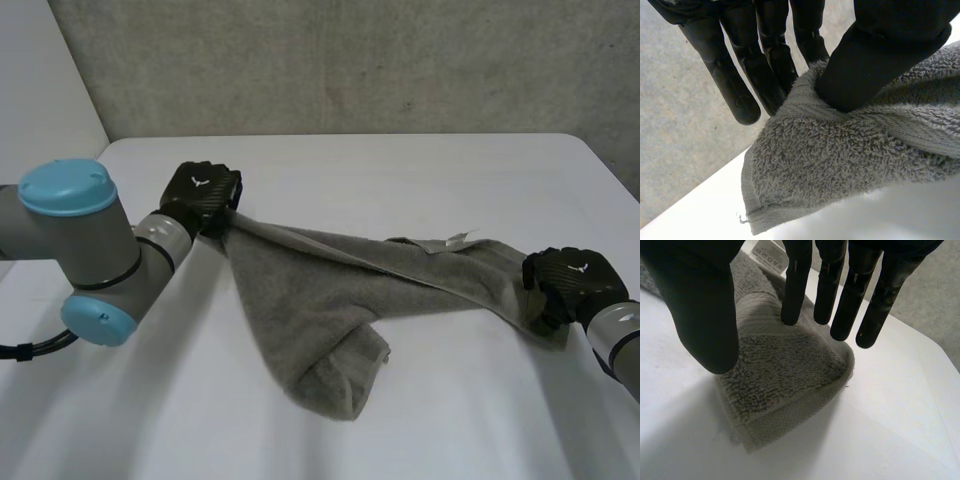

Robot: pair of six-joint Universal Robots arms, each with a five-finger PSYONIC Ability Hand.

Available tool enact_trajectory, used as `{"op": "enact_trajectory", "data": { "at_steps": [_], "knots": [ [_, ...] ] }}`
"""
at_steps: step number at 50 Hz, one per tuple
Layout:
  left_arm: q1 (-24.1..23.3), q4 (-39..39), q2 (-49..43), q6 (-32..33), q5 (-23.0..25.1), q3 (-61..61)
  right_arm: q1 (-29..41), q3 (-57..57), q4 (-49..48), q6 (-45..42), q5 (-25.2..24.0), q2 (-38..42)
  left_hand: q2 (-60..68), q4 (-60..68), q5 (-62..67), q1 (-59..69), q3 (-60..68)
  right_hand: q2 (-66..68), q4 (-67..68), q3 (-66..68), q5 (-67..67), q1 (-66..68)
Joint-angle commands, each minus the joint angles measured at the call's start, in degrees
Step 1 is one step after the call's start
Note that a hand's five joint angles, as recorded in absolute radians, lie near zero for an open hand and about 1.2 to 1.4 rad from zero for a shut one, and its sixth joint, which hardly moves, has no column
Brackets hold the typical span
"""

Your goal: Fold the towel.

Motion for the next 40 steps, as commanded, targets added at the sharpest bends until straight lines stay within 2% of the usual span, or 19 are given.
{"op": "enact_trajectory", "data": {
  "at_steps": [1, 2, 6, 12, 15, 17, 18, 19, 20, 21, 22, 24, 26, 33, 40],
  "knots": [
    [-0.1, 0.0, 3.4, -0.2, -0.1, -2.9, -0.1, -1.6, -5.2, -0.3, 0.3, 3.9, 10.3, 10.3, 11.7, 12.7, 10.5, 38.7, 38.1, 38.0, 40.0, 38.0],
    [-0.1, 0.0, 4.1, -0.3, -0.1, -3.3, -0.1, -2.4, -6.1, -0.3, 0.2, 4.8, 10.3, 10.3, 11.7, 12.7, 10.5, 46.1, 45.6, 45.4, 47.5, 45.5],
    [-0.2, 0.0, 5.8, -0.4, -0.3, -3.7, -0.1, -5.7, -6.2, -0.4, -0.2, 6.6, 10.3, 10.3, 11.7, 12.7, 10.5, 46.2, 45.6, 45.5, 47.5, 45.6],
    [0.0, -0.5, 10.8, -0.4, -0.5, -3.7, -0.1, -9.0, -2.8, -0.3, -0.2, 5.1, 10.3, 10.3, 11.7, 12.7, 10.5, 46.2, 45.6, 45.5, 47.5, 45.6],
    [0.3, -0.5, 14.2, -0.6, -0.5, -3.6, 0.0, -12.8, 2.5, -0.1, -0.6, 1.8, 10.3, 10.3, 11.7, 12.7, 10.5, 46.2, 45.6, 45.5, 47.5, 45.6],
    [0.2, -0.5, 15.7, -1.0, -0.5, -3.7, 0.1, -16.6, 10.6, 0.0, -2.2, -1.6, 10.3, 10.3, 11.7, 12.7, 10.5, 46.2, 45.6, 45.5, 47.5, 45.6],
    [0.2, -0.5, 16.8, -1.4, -0.5, -3.9, 0.1, -16.7, 10.6, 0.0, -2.2, -1.6, 10.3, 10.3, 11.7, 12.7, 10.5, 46.2, 45.6, 45.5, 47.5, 45.6],
    [0.2, -0.5, 16.8, -1.4, -0.5, -3.9, 0.0, -17.9, 14.8, 0.3, -3.2, -2.5, 10.3, 10.3, 11.7, 12.7, 10.5, 46.2, 45.6, 45.5, 47.5, 45.6],
    [0.1, -0.7, 17.1, -1.8, -0.4, -4.1, -0.1, -18.3, 18.7, 0.6, -4.2, -2.5, 10.3, 10.3, 11.7, 12.7, 10.5, 22.5, 21.9, 21.8, 23.8, 21.8],
    [-0.1, -0.7, 17.0, -2.1, -0.5, -4.8, -0.1, -18.3, 18.7, 0.6, -4.2, -2.5, 10.3, 10.3, 11.7, 12.7, 10.5, 22.2, 21.6, 21.5, 23.5, 21.6],
    [-0.1, -0.7, 17.0, -2.1, -0.5, -4.8, 0.1, -17.7, 21.8, 1.1, -5.0, -2.0, 10.3, 10.3, 11.7, 12.7, 10.5, 3.9, 3.3, 3.2, 5.2, 3.3],
    [-0.1, -0.6, 16.9, -2.2, -0.4, -6.1, 0.1, -16.1, 22.8, 2.1, -5.2, -1.6, 10.3, 10.3, 11.7, 12.7, 10.5, 2.2, 1.6, 1.5, 3.5, 1.6],
    [-0.5, -0.3, 16.7, -2.0, -0.3, -8.2, 0.1, -13.9, 22.1, 3.6, -5.3, -1.6, 10.3, 10.3, 11.7, 12.7, 10.5, 0.0, -0.6, -0.7, 1.3, -0.6],
    [-0.6, -0.1, 15.4, -2.2, -0.4, -10.1, 0.0, -3.7, 8.7, 7.1, -6.1, -1.3, 10.3, 10.3, 11.7, 12.7, 10.5, -2.2, -2.8, -2.9, -0.8, -2.8],
    [-0.5, 0.0, 15.8, -2.3, -1.7, -10.4, -0.1, 0.0, 5.5, 6.2, -7.6, 0.2, 10.3, 10.3, 11.7, 12.7, 10.5, -7.7, -8.3, -8.4, -6.4, -8.4]
  ]
}}
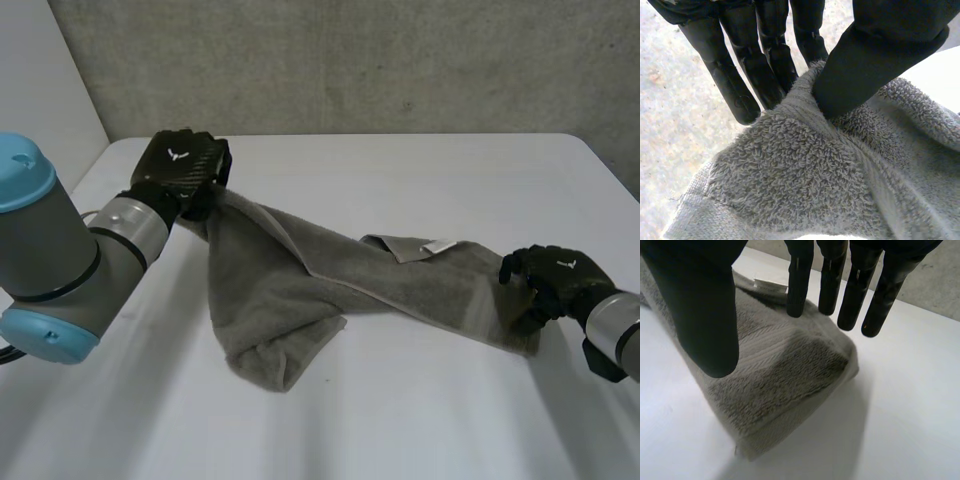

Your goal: Fold the towel.

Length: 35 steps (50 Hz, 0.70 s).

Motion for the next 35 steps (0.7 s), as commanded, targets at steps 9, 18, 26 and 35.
{"op": "enact_trajectory", "data": {
  "at_steps": [9, 18, 26, 35],
  "knots": [
    [0.1, 0.2, 0.3, -0.2, -1.7, -0.3, -0.1, 4.1, -7.2, -3.5, -1.7, 4.3, 10.2, 10.3, 11.2, 12.7, 10.4, -0.9, -0.1, 0.0, -0.8, -1.4],
    [0.0, 0.2, -0.2, -0.2, -1.6, -0.3, -0.3, 3.7, -8.3, -7.1, -1.7, 6.4, 10.2, 10.3, 11.2, 12.7, 10.4, 4.6, 5.5, 5.6, 4.8, 4.1],
    [0.0, 0.2, -0.2, -0.3, -1.7, -0.3, -0.3, 2.8, -10.5, -7.3, -1.7, 7.8, 10.2, 10.3, 11.2, 12.7, 10.4, 9.8, 10.7, 10.8, 10.0, 9.3],
    [0.0, 0.2, -0.3, -0.2, -1.6, -0.4, 0.0, -0.5, -10.4, -7.3, -1.7, 8.7, 10.2, 10.3, 11.2, 12.7, 10.4, 11.5, 12.4, 12.5, 11.7, 11.0]
  ]
}}
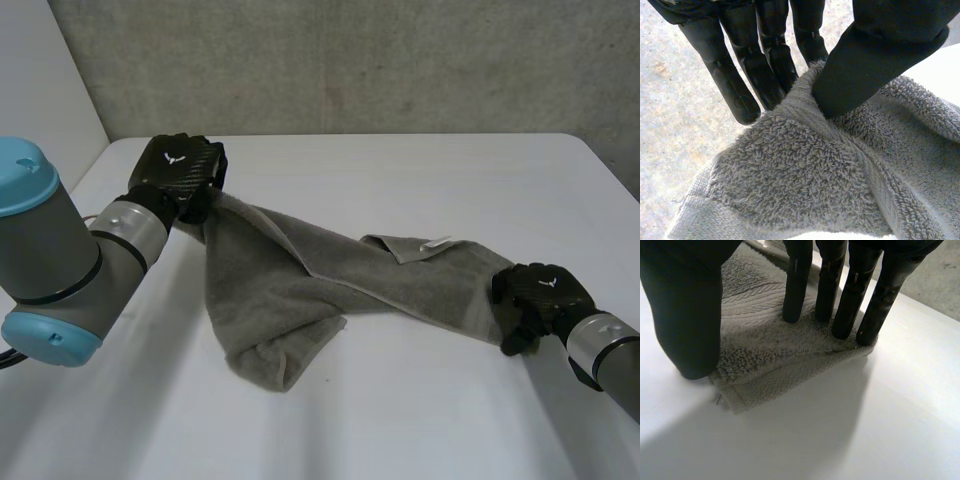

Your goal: Fold the towel.

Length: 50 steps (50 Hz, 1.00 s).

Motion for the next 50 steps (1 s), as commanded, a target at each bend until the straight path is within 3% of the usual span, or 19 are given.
{"op": "enact_trajectory", "data": {
  "at_steps": [1, 11, 14, 16, 17, 18, 23, 28, 31, 34, 39, 44, 50],
  "knots": [
    [0.0, 0.0, -0.1, 0.0, 0.0, -0.1, 0.2, -2.5, 0.1, 0.1, -0.1, 0.7, 10.2, 10.3, 11.2, 12.7, 10.4, 7.0, 6.0, 5.9, 11.1, 6.4],
    [-0.1, 0.0, -0.3, 0.0, 0.0, -0.1, 0.8, -6.1, 0.1, 0.1, -0.1, 3.3, 10.2, 10.3, 11.2, 12.7, 10.4, 8.1, 7.2, 7.1, 12.2, 7.5],
    [-0.1, 0.0, -0.5, 0.0, 0.0, -0.1, 0.9, -7.4, 0.2, 0.1, -0.1, 4.7, 10.2, 10.3, 11.2, 12.7, 10.4, 17.9, 17.0, 16.9, 22.0, 17.3],
    [-0.1, 0.0, -0.5, 0.0, 0.0, -0.1, 0.9, -8.8, 0.2, 0.2, 0.1, 5.3, 10.2, 10.3, 11.2, 12.7, 10.4, 38.0, 37.0, 36.9, 42.1, 37.4],
    [-0.1, 0.0, -0.7, 0.0, 0.0, -0.1, 0.9, -8.8, 0.2, 0.2, 0.1, 5.3, 10.2, 10.3, 11.2, 12.7, 10.4, 38.1, 37.1, 37.1, 42.2, 37.5],
    [-0.1, 0.0, -0.7, 0.0, 0.0, -0.1, 0.9, -9.4, 0.0, 0.5, 0.2, 5.0, 10.2, 10.3, 11.2, 12.7, 10.4, 46.7, 45.7, 45.7, 50.8, 46.1],
    [-0.1, -0.1, -0.7, 0.1, -0.1, -0.1, 0.8, -10.8, 0.2, 1.2, 0.7, 2.1, 10.2, 10.3, 11.2, 12.7, 10.4, 46.8, 45.8, 45.8, 50.9, 46.2],
    [-0.1, -0.9, 0.4, 0.3, -0.4, -0.1, 0.8, -11.6, 1.6, 1.8, 0.9, -5.7, 10.2, 10.3, 11.2, 12.7, 10.4, 46.8, 45.8, 45.8, 50.9, 46.2],
    [0.1, -1.9, 3.0, 0.4, -1.0, 0.4, 0.4, -15.6, 8.4, 3.6, 0.7, -14.4, 10.2, 10.3, 11.2, 12.7, 10.4, 46.8, 45.8, 45.8, 50.9, 46.2],
    [0.9, -4.5, 8.5, 0.4, -2.5, 1.4, 0.2, -18.3, 12.0, 3.9, 0.6, -17.2, 10.2, 10.3, 11.2, 12.7, 10.4, 46.8, 45.8, 45.8, 50.9, 46.2],
    [1.0, -8.9, 15.2, 0.6, -2.9, 4.6, -0.1, -34.4, 28.1, 3.9, 0.0, -24.3, 10.2, 10.3, 11.2, 12.7, 10.4, 46.8, 45.8, 45.8, 50.9, 46.2],
    [2.6, -13.1, 21.0, 0.8, -2.9, 8.5, 0.2, -47.4, 35.8, 3.1, 0.5, -24.9, 10.2, 10.3, 11.2, 12.7, 10.4, 46.8, 45.8, 45.8, 50.9, 46.2],
    [6.2, -16.3, 22.4, 0.9, -2.5, 10.3, -0.1, -54.1, 41.7, 2.1, -0.4, -22.4, 10.2, 10.3, 11.2, 12.7, 10.4, 46.8, 45.8, 45.8, 50.9, 46.2]
  ]
}}
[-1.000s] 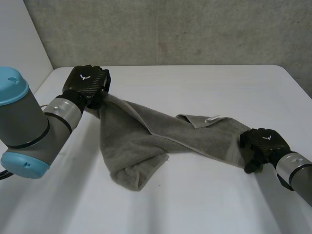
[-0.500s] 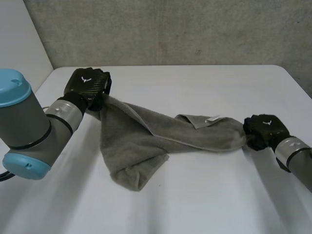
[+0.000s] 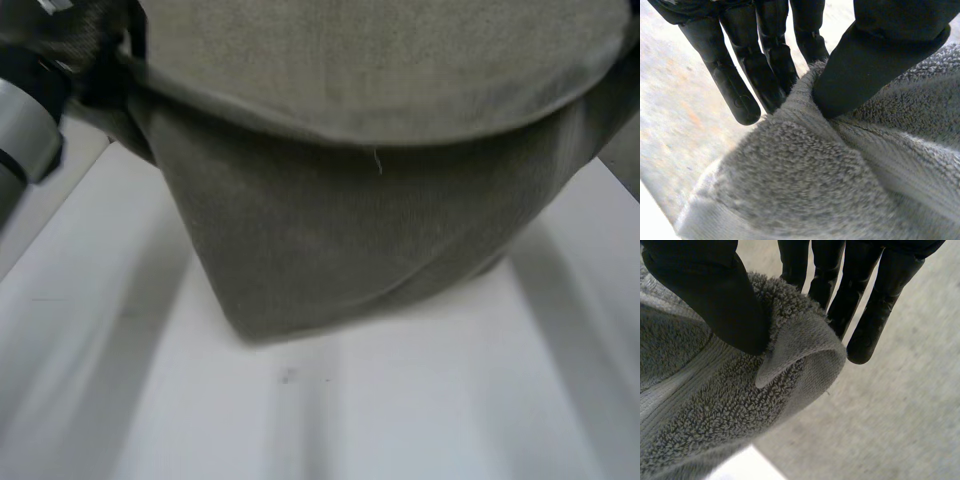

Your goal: Fold the towel.

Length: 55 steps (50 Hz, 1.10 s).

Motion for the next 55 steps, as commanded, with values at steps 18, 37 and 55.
{"op": "enact_trajectory", "data": {
  "at_steps": [18, 37, 55],
  "knots": [
    [3.6, -2.8, -24.9, 7.5, 0.6, 9.2, 8.7, -19.6, 5.6, -12.0, 8.3, 34.1, 10.2, 10.3, 11.2, 12.7, 10.3, 13.4, 11.4, 12.3, 18.2, 19.1],
    [4.2, 43.9, -19.9, -3.3, -1.3, 5.6, 10.8, -9.5, -35.0, 2.4, 13.7, 23.6, 10.2, 10.3, 11.2, 12.7, 10.3, 13.4, 11.4, 12.3, 18.2, 19.1],
    [4.9, 19.6, -23.7, 1.3, -0.9, -18.4, 10.3, 4.5, -7.1, -10.9, 6.3, 36.8, 10.2, 10.3, 11.2, 12.7, 10.3, 13.4, 11.4, 12.3, 18.2, 19.1]
  ]
}}
